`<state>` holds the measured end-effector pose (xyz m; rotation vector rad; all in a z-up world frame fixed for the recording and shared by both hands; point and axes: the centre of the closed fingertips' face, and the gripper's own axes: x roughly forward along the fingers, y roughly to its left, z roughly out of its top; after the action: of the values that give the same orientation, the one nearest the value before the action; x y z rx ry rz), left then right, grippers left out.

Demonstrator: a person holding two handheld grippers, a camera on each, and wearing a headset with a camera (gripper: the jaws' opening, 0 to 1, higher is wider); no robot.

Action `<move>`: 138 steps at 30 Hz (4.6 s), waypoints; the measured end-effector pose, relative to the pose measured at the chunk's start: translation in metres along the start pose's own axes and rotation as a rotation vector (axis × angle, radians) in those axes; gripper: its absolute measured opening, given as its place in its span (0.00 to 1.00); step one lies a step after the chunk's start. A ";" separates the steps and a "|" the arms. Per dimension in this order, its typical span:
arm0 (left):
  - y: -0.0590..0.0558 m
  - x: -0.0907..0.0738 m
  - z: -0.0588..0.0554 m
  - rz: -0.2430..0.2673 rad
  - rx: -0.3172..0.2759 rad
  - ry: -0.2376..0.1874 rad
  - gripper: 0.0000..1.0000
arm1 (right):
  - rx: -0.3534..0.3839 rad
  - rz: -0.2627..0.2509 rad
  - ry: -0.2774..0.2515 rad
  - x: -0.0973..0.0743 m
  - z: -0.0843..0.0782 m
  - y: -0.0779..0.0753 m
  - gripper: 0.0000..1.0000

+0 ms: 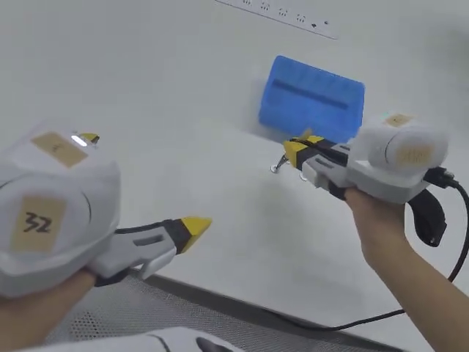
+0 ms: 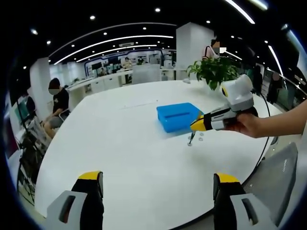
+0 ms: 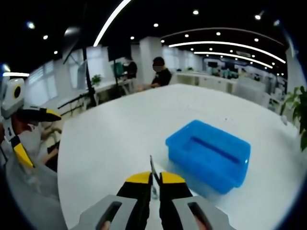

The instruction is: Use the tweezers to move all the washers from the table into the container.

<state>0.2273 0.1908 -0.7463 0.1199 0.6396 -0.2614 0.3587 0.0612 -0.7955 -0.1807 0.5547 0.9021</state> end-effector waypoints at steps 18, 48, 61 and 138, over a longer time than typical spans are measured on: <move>0.003 -0.003 0.004 0.011 0.015 -0.014 0.97 | 0.068 -0.013 -0.004 -0.006 0.009 -0.008 0.00; 0.003 -0.003 0.006 0.006 0.005 -0.026 0.99 | 0.045 -0.010 -0.076 -0.027 0.069 -0.019 0.00; 0.004 -0.002 0.006 0.004 0.010 -0.019 0.99 | 0.046 -0.030 -0.083 -0.027 0.074 -0.029 0.00; 0.013 -0.004 0.002 0.030 0.012 0.001 0.98 | -0.006 -0.087 -0.151 -0.015 0.097 -0.050 0.02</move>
<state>0.2291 0.2033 -0.7421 0.1411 0.6367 -0.2359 0.4276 0.0560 -0.7096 -0.1399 0.4007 0.8253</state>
